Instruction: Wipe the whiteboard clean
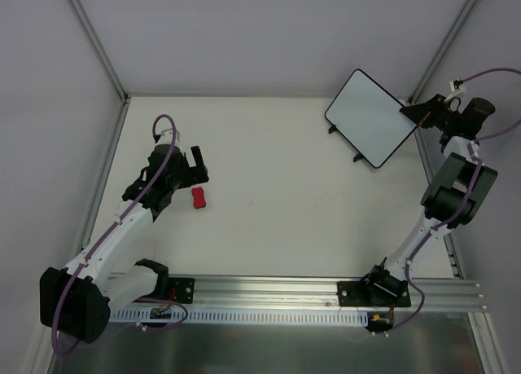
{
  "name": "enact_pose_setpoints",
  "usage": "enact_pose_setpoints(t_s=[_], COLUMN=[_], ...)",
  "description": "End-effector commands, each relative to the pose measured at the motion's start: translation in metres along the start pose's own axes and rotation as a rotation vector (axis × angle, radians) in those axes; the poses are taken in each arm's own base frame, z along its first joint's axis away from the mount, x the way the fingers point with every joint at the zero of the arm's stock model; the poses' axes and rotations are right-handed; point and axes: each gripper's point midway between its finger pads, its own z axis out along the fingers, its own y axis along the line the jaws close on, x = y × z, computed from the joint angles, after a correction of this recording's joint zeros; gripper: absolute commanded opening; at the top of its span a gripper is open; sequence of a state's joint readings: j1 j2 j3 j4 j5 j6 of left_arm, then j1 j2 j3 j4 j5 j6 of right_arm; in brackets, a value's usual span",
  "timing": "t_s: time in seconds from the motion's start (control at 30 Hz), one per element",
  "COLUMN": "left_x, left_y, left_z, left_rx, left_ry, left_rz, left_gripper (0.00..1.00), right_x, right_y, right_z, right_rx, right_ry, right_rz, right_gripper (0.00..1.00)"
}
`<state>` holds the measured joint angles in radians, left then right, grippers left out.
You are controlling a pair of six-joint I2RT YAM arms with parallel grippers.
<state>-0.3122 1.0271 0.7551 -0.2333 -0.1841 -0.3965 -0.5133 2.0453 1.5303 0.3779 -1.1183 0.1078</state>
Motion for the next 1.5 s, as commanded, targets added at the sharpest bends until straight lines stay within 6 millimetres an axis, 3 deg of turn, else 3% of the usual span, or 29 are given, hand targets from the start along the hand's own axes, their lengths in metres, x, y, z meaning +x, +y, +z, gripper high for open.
enact_pose_setpoints(t_s=[0.0,0.33,0.5,0.6,0.7,0.73,0.83,1.17,1.27,1.3,1.47], left_x=[-0.011,-0.009,-0.013,-0.016,-0.016,-0.017,-0.018,-0.019,-0.020,-0.023,-0.029], left_y=[-0.001,0.001,0.000,-0.001,0.000,-0.001,-0.001,-0.002,-0.001,-0.001,0.000], left_z=[-0.005,-0.008,-0.010,-0.012,-0.015,-0.015,-0.018,-0.026,-0.030,-0.033,-0.042], left_rx=[0.006,0.002,0.007,0.009,0.011,0.013,0.017,0.036,0.034,0.038,0.043], left_ry=[-0.021,-0.017,-0.025,-0.034,-0.038,-0.039,-0.045,-0.059,-0.071,-0.084,-0.110], left_rz=[0.026,0.038,0.037,0.040,0.041,0.041,0.042,0.042,0.046,0.045,0.056], left_gripper=[0.99,0.99,0.99,0.99,0.99,0.99,0.99,0.99,0.99,0.99,0.99], right_x=[-0.014,0.008,0.023,0.027,0.020,0.016,0.005,-0.017,-0.025,-0.019,-0.038], right_y=[0.003,-0.011,-0.018,-0.021,-0.021,-0.020,-0.019,-0.012,-0.014,-0.016,0.000], right_z=[-0.005,-0.003,-0.005,-0.008,-0.014,-0.016,-0.024,-0.051,-0.067,-0.071,-0.103], right_rx=[-0.041,-0.043,-0.016,0.004,0.019,0.022,0.041,0.116,0.196,0.224,0.378], right_ry=[-0.043,-0.024,-0.016,-0.018,-0.034,-0.041,-0.062,-0.123,-0.167,-0.171,-0.228], right_rz=[-0.097,-0.055,-0.025,-0.013,-0.020,-0.026,-0.027,-0.061,-0.071,-0.058,-0.145], right_gripper=[0.00,0.00,0.08,0.26,0.46,0.60,0.69,0.79,0.82,0.84,0.99])
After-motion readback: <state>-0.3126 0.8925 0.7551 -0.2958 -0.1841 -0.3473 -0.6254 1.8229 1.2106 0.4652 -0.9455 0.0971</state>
